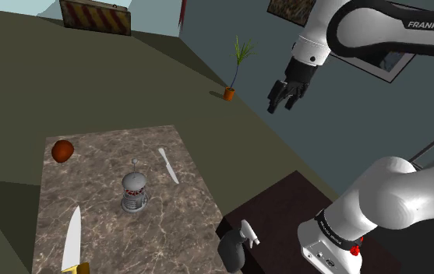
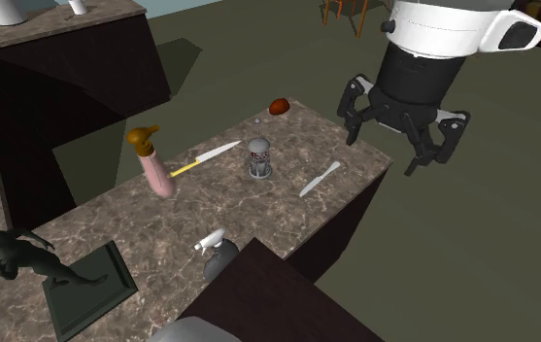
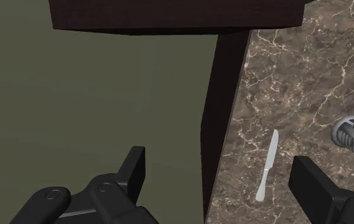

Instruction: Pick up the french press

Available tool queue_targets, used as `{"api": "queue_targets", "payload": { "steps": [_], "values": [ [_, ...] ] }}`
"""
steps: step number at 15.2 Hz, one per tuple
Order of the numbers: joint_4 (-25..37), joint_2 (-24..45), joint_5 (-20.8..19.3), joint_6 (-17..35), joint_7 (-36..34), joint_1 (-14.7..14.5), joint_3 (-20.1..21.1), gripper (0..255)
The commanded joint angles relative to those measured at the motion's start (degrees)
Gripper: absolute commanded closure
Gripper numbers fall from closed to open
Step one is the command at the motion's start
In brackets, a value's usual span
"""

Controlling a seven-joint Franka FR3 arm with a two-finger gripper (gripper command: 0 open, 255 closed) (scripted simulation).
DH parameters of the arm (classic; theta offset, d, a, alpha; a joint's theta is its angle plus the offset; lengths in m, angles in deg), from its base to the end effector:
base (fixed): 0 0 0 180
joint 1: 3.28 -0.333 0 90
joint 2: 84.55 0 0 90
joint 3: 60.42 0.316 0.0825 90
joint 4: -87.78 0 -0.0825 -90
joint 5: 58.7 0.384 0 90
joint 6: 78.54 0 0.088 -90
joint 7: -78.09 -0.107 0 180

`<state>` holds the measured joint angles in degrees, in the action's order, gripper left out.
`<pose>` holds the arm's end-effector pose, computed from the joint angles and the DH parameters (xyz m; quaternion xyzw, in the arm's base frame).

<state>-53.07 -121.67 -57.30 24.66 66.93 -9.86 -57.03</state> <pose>0.3488 0.0657 0.5155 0.9998 -0.0193 -0.0039 0.0068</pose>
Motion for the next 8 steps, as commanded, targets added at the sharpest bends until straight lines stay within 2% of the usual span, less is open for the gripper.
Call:
{"api": "queue_targets", "payload": {
  "steps": [1, 8],
  "values": [
    [-1.0, 2.0, 0.8, 3.5, -0.4, -1.1, 1.3, 0],
    [-2.1, 12.4, 2.5, 16.3, -1.3, -4.3, 5.5, 0]
  ]
}}
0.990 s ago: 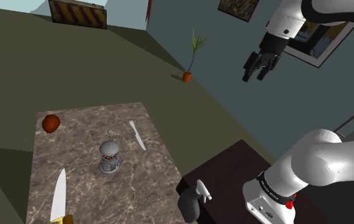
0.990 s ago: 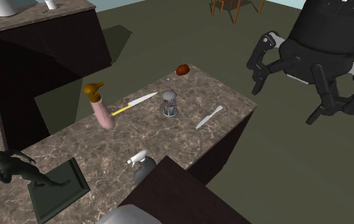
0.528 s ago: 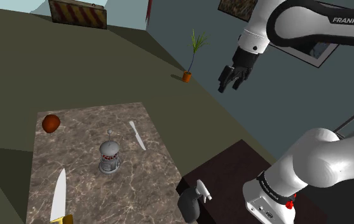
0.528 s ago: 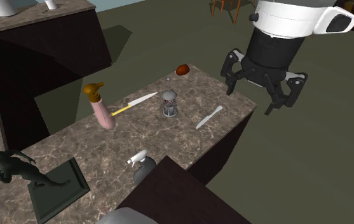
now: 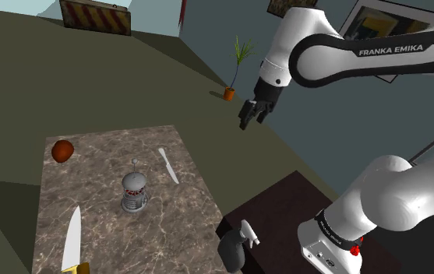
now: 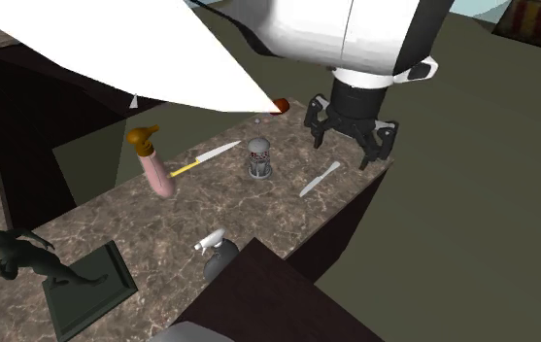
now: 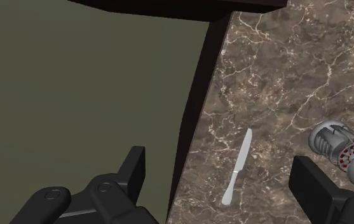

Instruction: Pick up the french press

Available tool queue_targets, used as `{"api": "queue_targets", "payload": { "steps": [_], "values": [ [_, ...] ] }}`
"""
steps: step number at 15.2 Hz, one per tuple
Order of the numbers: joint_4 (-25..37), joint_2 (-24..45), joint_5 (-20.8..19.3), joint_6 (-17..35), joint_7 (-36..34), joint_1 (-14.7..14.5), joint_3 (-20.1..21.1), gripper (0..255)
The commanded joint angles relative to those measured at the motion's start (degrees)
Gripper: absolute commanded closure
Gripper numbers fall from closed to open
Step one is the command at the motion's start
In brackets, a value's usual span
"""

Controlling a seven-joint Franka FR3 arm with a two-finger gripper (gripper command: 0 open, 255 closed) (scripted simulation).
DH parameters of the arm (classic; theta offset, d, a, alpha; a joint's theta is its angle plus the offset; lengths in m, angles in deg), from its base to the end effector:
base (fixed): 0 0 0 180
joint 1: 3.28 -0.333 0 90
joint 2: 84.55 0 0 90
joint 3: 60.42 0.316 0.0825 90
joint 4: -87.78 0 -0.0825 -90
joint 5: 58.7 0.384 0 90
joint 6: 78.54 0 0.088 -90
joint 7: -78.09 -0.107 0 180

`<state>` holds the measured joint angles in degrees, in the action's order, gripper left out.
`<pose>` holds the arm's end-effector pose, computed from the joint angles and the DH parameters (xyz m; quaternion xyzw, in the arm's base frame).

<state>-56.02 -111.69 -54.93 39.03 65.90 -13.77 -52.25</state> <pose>0.3773 0.1323 0.4457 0.9994 0.0338 0.0070 0.0014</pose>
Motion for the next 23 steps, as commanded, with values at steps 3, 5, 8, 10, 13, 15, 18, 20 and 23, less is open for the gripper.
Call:
{"api": "queue_targets", "payload": {
  "steps": [3, 5, 8, 10, 13, 15, 18, 20, 23],
  "values": [
    [1.5, 7.6, 0.3, 7.1, -0.9, -1.6, 2.6, 0],
    [2.2, 11.2, 0.1, 10.3, -1.4, -2.3, 3.9, 0],
    [3.8, 16.9, -0.8, 15.0, -2.4, -3.2, 5.7, 0],
    [5.1, 20.9, -1.8, 17.8, -3.3, -3.7, 6.9, 0],
    [7.7, 26.9, -4.1, 21.7, -5.1, -4.7, 8.3, 0],
    [9.7, 31.0, -6.1, 23.9, -6.5, -5.5, 9.0, 0],
    [13.1, 37.1, -9.5, 26.8, -8.8, -7.1, 9.5, 0],
    [15.7, 41.2, -11.9, 28.3, -10.4, -8.5, 9.5, 0],
    [20.0, 47.2, -15.3, 30.1, -12.5, -11.0, 9.0, 0]
  ]
}}
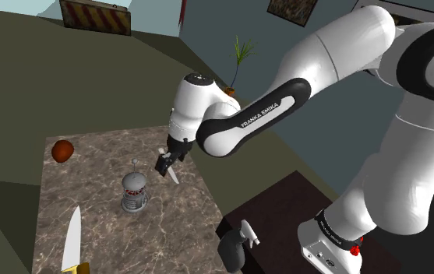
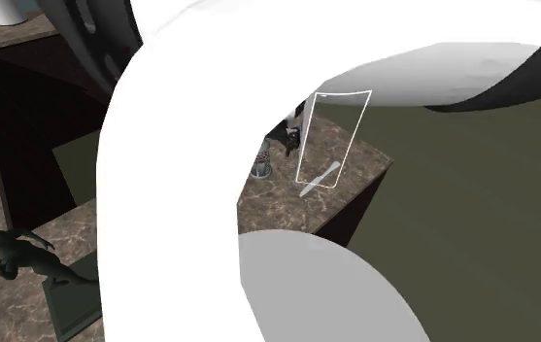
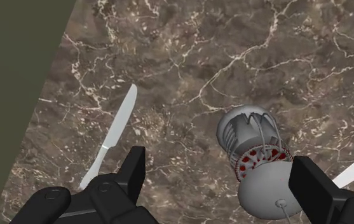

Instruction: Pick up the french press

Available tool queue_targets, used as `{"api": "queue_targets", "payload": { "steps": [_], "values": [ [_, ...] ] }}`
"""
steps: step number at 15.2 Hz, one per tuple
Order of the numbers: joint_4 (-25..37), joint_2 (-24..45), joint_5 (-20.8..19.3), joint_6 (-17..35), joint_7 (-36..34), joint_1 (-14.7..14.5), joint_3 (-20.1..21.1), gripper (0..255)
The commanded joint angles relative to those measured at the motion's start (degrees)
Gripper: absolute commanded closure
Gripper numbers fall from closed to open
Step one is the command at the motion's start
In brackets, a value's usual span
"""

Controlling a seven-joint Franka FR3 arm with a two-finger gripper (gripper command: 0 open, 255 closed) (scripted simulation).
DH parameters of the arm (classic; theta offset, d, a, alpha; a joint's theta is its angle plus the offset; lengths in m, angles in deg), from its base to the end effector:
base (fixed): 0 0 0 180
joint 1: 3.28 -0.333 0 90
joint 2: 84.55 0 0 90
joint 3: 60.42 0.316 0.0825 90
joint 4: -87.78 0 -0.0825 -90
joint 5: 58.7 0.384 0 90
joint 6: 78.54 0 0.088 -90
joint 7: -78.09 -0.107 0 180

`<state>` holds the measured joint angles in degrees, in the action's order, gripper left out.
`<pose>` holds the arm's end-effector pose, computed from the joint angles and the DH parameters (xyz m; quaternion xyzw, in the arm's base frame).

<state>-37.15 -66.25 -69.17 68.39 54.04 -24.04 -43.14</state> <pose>0.4472 0.3522 0.2559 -0.9816 -0.1863 -0.0396 0.0162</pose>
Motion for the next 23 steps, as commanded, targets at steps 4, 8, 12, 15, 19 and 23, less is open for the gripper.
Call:
{"api": "queue_targets", "payload": {
  "steps": [4, 8, 12, 15, 19, 23],
  "values": [
    [7.6, 9.7, -4.9, 2.4, -2.6, -4.5, -1.2, 0],
    [13.0, 15.5, -7.1, 3.0, -3.5, -7.5, -2.1, 0],
    [13.6, 18.0, -8.0, 5.0, -4.3, -8.3, -3.1, 0],
    [14.3, 20.3, -8.8, 6.7, -4.9, -8.9, -4.0, 0],
    [14.3, 20.3, -8.8, 6.7, -4.9, -9.0, -4.0, 255],
    [14.3, 20.3, -8.8, 6.7, -4.9, -9.0, -4.1, 255]
  ]
}}
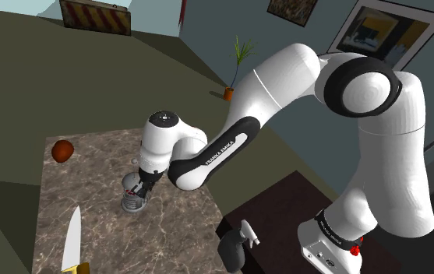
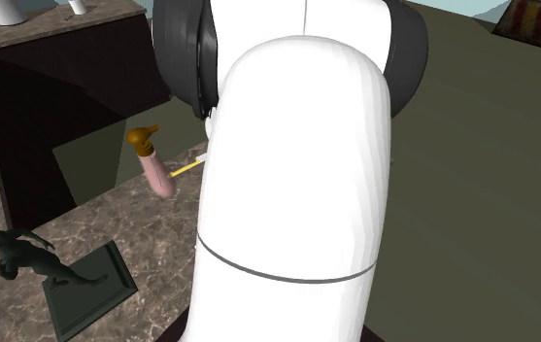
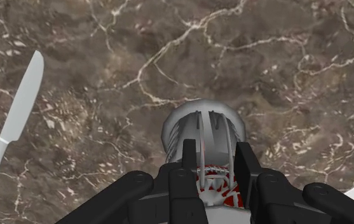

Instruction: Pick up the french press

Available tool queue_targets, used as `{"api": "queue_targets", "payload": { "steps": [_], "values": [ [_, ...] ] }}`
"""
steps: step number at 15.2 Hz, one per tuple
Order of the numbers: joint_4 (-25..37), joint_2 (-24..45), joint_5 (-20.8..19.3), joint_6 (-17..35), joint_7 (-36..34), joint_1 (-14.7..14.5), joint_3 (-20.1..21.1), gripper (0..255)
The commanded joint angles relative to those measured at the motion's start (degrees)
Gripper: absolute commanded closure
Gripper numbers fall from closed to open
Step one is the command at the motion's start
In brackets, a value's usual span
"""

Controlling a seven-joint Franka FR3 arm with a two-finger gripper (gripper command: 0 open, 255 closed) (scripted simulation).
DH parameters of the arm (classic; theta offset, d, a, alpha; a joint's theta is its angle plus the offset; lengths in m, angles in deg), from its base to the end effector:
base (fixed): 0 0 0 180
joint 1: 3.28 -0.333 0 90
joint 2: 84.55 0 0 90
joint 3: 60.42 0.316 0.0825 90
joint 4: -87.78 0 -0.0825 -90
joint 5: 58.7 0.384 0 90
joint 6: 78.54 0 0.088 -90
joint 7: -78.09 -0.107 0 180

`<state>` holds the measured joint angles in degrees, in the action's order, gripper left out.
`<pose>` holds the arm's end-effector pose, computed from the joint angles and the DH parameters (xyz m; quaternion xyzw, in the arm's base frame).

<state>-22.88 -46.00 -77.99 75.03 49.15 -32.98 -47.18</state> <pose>0.4549 0.4312 0.1517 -0.9695 -0.2387 -0.0507 0.0221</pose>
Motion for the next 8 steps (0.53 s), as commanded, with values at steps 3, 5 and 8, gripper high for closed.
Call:
{"api": "queue_targets", "payload": {
  "steps": [3, 5, 8],
  "values": [
    [0.1, 0.1, 0.0, 0.0, 0.0, 0.0, 0.0, 255],
    [-0.2, -0.6, 0.2, -0.4, 0.2, 0.2, 0.3, 255],
    [-0.7, -2.5, 0.9, -1.8, 0.7, 0.8, 1.0, 255]
  ]
}}
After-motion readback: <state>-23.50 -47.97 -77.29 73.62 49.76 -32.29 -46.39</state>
